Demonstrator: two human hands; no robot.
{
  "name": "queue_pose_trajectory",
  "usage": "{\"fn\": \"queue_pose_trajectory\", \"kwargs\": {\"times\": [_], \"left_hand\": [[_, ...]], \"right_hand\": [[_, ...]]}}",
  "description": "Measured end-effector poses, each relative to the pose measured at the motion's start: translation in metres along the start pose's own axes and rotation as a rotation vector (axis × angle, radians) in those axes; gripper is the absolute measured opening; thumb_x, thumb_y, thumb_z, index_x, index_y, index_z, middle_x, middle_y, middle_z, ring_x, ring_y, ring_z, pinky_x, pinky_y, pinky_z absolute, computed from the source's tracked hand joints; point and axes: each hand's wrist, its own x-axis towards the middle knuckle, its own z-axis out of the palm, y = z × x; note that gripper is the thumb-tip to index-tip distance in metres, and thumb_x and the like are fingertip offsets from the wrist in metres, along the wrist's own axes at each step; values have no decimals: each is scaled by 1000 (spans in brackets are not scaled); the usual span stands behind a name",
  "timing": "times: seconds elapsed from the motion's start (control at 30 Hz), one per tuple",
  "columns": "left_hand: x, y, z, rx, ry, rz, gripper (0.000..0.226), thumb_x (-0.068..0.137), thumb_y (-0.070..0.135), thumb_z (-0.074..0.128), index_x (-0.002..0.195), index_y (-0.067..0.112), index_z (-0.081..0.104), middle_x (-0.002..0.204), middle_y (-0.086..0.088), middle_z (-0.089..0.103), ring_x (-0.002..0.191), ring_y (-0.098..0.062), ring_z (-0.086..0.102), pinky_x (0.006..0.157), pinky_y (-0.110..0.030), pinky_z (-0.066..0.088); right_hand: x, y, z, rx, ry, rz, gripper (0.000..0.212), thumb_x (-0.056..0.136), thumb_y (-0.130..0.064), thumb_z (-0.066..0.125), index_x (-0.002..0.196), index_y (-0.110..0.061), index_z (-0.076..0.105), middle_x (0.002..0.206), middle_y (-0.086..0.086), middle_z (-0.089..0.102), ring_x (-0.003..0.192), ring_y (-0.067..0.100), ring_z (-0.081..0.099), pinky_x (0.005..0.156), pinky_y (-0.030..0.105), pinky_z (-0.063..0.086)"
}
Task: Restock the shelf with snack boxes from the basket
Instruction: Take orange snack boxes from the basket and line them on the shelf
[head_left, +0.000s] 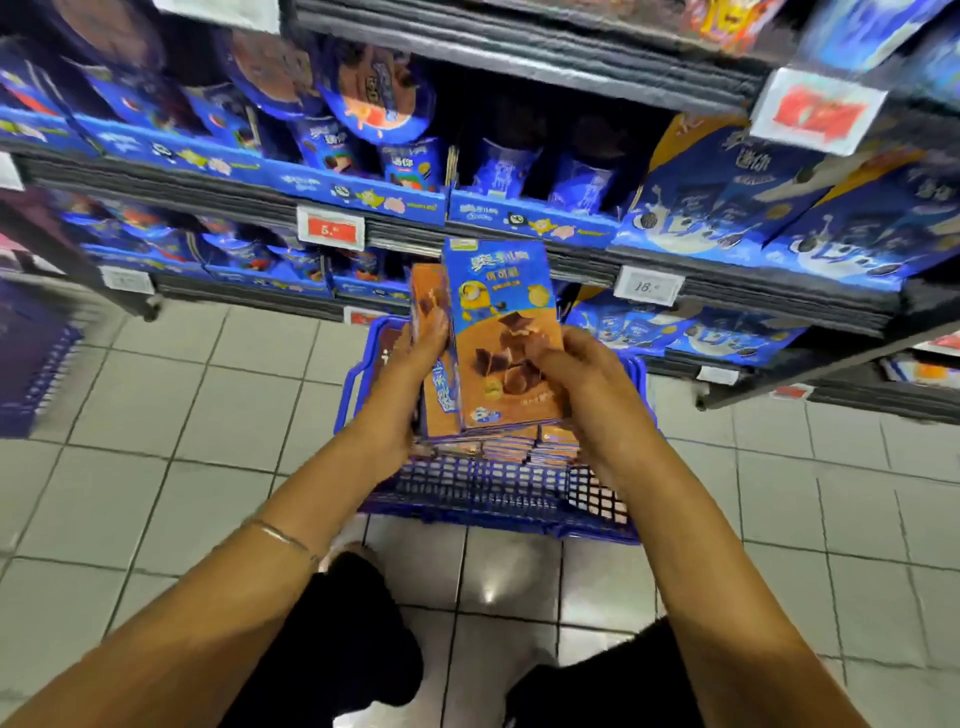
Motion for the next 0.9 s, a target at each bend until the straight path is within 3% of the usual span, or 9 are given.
{"fn": "queue_pose_trajectory", "kwargs": {"times": [0.1, 0.17, 0.23, 0.33, 0.43, 0.6, 0.7, 0.8, 0.9], "left_hand": [[-48, 62, 37, -9, 5, -10, 81, 88, 62, 61, 157, 21, 50, 150, -14, 62, 139, -37, 58, 122, -59, 39], [-86, 110, 70, -13, -8, 3, 81, 90, 60, 58, 158, 17, 48, 154, -18, 57, 143, -40, 53, 123, -60, 36], [-130, 159, 106, -6, -29, 41, 82, 90, 61, 57, 158, 16, 47, 154, -19, 56, 142, -41, 54, 121, -59, 39], [-197, 226, 164, 8, -55, 147, 76, 94, 56, 52, 156, 13, 49, 150, -20, 60, 136, -44, 59, 113, -59, 49], [-256, 281, 215, 19, -10, 244, 78, 92, 54, 52, 157, 12, 48, 149, -20, 61, 136, -43, 60, 115, -63, 46], [-318, 341, 275, 20, -48, 353, 78, 92, 55, 53, 157, 14, 47, 150, -19, 60, 137, -43, 58, 116, -65, 43], [-337, 370, 301, 33, -47, 434, 75, 92, 53, 54, 155, 11, 50, 148, -21, 62, 136, -46, 58, 114, -65, 45], [-355, 397, 324, 24, -61, 506, 75, 92, 52, 55, 155, 11, 51, 147, -20, 63, 135, -44, 60, 113, -64, 47], [-373, 421, 345, 27, -91, 570, 80, 90, 52, 56, 156, 8, 48, 150, -23, 58, 139, -46, 55, 116, -66, 42]], "right_hand": [[-46, -73, 4, 4, -4, -5, 17, 96, -16, 62, 110, -7, 64, 80, 7, 74, 71, 22, 68, 74, 38, 49], [-81, -130, 3, 34, -26, -25, 11, 96, -13, 62, 105, -6, 63, 74, 7, 74, 63, 19, 68, 67, 32, 52], [-119, -191, 0, 55, -45, -47, 3, 96, -12, 63, 98, -10, 63, 73, 6, 74, 59, 15, 70, 60, 26, 55], [-179, -275, -7, 27, -62, -102, 2, 95, -14, 65, 96, -14, 65, 83, 10, 75, 65, 18, 71, 67, 32, 57], [-236, -347, -15, 44, -79, -176, 3, 94, -15, 65, 94, -18, 67, 79, 5, 75, 64, 16, 72, 61, 27, 57], [-300, -426, -30, 32, -95, -304, 15, 84, -24, 72, 98, -18, 68, 83, 6, 76, 70, 19, 72, 74, 37, 54], [-319, -465, -33, 15, -90, -378, 25, 88, -20, 71, 109, -7, 67, 82, 5, 74, 67, 16, 70, 69, 33, 53], [-333, -498, -35, 0, -91, -455, 9, 93, -16, 67, 101, -13, 67, 78, 3, 73, 63, 14, 68, 61, 30, 52], [-345, -522, -40, 42, -124, -551, 6, 90, -16, 68, 96, -16, 68, 77, 2, 74, 66, 15, 68, 71, 33, 51]]}}
